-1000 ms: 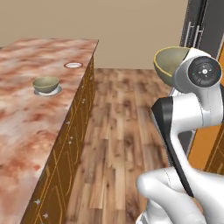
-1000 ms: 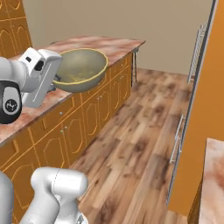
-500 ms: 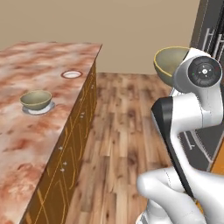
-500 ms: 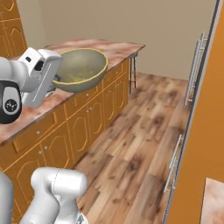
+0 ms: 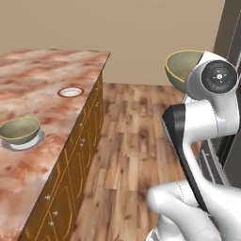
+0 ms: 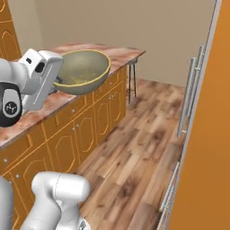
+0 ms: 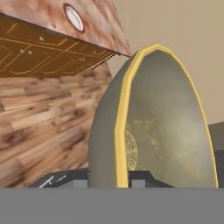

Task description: Move the bowls from the cabinet to the plates on the dining table.

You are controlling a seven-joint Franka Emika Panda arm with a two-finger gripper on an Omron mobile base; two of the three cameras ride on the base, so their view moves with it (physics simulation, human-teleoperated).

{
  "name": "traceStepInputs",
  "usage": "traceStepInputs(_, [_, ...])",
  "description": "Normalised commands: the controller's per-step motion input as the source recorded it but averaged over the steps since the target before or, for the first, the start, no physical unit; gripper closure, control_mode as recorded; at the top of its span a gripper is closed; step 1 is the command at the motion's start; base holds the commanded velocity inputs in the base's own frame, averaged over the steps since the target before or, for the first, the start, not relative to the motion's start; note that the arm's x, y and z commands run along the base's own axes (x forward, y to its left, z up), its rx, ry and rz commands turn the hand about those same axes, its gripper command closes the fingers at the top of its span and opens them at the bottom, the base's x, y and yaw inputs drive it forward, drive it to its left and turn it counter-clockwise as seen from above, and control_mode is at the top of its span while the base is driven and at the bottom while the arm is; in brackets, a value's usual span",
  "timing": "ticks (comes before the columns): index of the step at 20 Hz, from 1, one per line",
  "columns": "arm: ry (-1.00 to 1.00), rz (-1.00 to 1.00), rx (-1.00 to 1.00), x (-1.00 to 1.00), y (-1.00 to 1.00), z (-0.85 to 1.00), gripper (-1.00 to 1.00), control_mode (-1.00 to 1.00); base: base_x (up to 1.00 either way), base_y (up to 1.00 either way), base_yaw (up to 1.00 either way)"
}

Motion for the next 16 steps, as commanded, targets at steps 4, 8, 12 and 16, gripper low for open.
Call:
traceStepInputs(4, [0.0, 0.0, 0.0, 0.0, 0.0, 0.0, 1.0, 1.0, 0.67, -0.56, 0.05])
traceStepInputs(8, [0.0, 0.0, 0.0, 0.0, 0.0, 0.0, 1.0, 1.0, 0.65, -0.53, 0.05])
traceStepInputs(12, [0.0, 0.0, 0.0, 0.0, 0.0, 0.0, 1.0, 1.0, 0.65, -0.53, 0.05])
traceStepInputs(16, [0.0, 0.0, 0.0, 0.0, 0.0, 0.0, 1.0, 1.0, 0.65, -0.52, 0.06])
